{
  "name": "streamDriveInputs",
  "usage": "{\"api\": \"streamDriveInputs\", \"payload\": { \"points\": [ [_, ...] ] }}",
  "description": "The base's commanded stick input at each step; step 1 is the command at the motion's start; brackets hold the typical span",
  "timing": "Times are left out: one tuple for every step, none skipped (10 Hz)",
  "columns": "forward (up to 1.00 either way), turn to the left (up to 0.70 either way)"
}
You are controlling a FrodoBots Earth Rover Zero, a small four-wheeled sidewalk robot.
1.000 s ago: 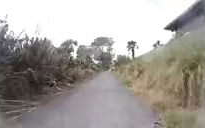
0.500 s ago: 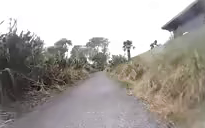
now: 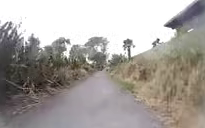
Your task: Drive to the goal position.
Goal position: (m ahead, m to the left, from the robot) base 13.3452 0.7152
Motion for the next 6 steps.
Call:
{"api": "streamDriveInputs", "payload": {
  "points": [
    [1.0,0.0],
    [1.0,0.0],
    [1.0,0.0],
    [1.0,0.0],
    [1.0,0.0],
    [1.0,0.0]
  ]
}}
